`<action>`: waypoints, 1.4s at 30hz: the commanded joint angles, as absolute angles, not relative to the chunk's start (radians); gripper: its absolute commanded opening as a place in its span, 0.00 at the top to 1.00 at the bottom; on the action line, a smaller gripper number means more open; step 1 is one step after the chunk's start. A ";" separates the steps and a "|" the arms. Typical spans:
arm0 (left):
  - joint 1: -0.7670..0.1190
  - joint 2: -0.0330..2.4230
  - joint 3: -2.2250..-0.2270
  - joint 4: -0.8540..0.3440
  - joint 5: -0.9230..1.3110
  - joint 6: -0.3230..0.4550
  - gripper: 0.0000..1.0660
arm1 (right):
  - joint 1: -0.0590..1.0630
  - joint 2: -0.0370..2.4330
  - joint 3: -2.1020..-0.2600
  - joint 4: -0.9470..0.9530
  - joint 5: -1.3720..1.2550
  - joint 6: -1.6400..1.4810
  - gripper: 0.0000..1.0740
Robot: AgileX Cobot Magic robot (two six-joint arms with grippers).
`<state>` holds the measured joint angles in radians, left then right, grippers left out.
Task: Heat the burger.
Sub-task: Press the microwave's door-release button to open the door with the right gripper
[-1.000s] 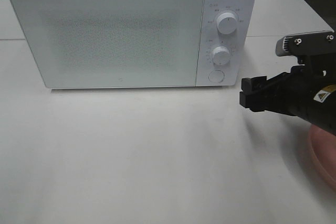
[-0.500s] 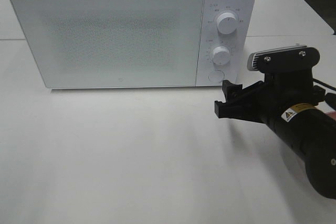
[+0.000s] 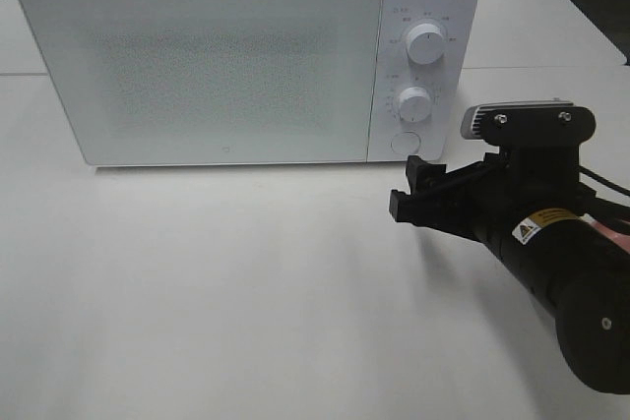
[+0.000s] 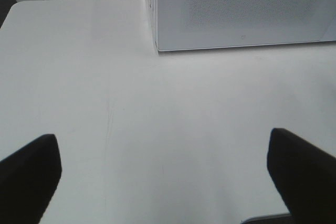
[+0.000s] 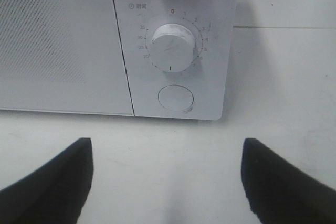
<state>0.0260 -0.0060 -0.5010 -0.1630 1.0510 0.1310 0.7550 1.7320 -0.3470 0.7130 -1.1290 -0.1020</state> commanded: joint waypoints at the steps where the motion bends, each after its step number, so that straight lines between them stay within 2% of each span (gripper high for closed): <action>1: 0.022 -0.016 -0.497 -0.173 1.037 0.131 0.06 | 0.757 1.729 -0.347 0.710 -1.145 0.093 0.35; 7: 0.022 -0.016 -0.497 -0.173 1.037 0.131 0.06 | 0.757 1.729 -0.347 0.710 -1.141 0.423 0.44; 11: 0.022 -0.016 -0.497 -0.173 1.037 0.131 0.06 | 0.757 1.730 -0.347 0.710 -1.141 0.746 0.55; 12: 0.022 -0.016 -0.497 -0.173 1.037 0.131 0.06 | 0.757 1.730 -0.347 0.710 -1.141 0.746 0.55; 14: 0.022 -0.016 -0.497 -0.173 1.037 0.131 0.06 | 0.757 1.730 -0.347 0.710 -1.140 0.935 0.63; 15: 0.022 -0.016 -0.497 -0.173 1.037 0.131 0.06 | 0.757 1.730 -0.347 0.710 -1.140 0.935 0.63; 16: 0.022 -0.016 -0.497 -0.173 1.037 0.131 0.06 | 0.757 1.730 -0.347 0.710 -1.140 1.039 0.71; 17: 0.022 -0.016 -0.497 -0.173 1.037 0.131 0.06 | 0.757 1.730 -0.347 0.710 -1.140 1.039 0.71; 18: 0.022 -0.016 -0.497 -0.173 1.037 0.131 0.06 | 0.757 1.730 -0.347 0.710 -1.139 1.117 0.79; 20: 0.022 -0.016 -0.497 -0.173 1.037 0.131 0.06 | 0.757 1.730 -0.347 0.710 -1.135 1.144 0.82; 21: 0.022 -0.016 -0.497 -0.173 1.037 0.131 0.06 | 0.757 1.730 -0.347 0.710 -1.132 1.188 0.92; 22: 0.022 -0.016 -0.497 -0.173 1.037 0.131 0.06 | 0.757 1.730 -0.347 0.710 -1.132 1.188 0.92; 23: 0.022 -0.016 -0.497 -0.173 1.037 0.131 0.06 | 0.757 1.730 -0.347 0.710 -1.127 1.194 1.00; 42: 0.022 -0.016 -0.497 -0.173 1.037 0.131 0.06 | 0.750 1.779 -0.381 0.727 -1.115 1.210 1.00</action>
<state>0.0260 -0.0060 -0.5010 -0.1630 1.0510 0.1310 0.7550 1.7640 -0.3660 0.7300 -1.1170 1.2050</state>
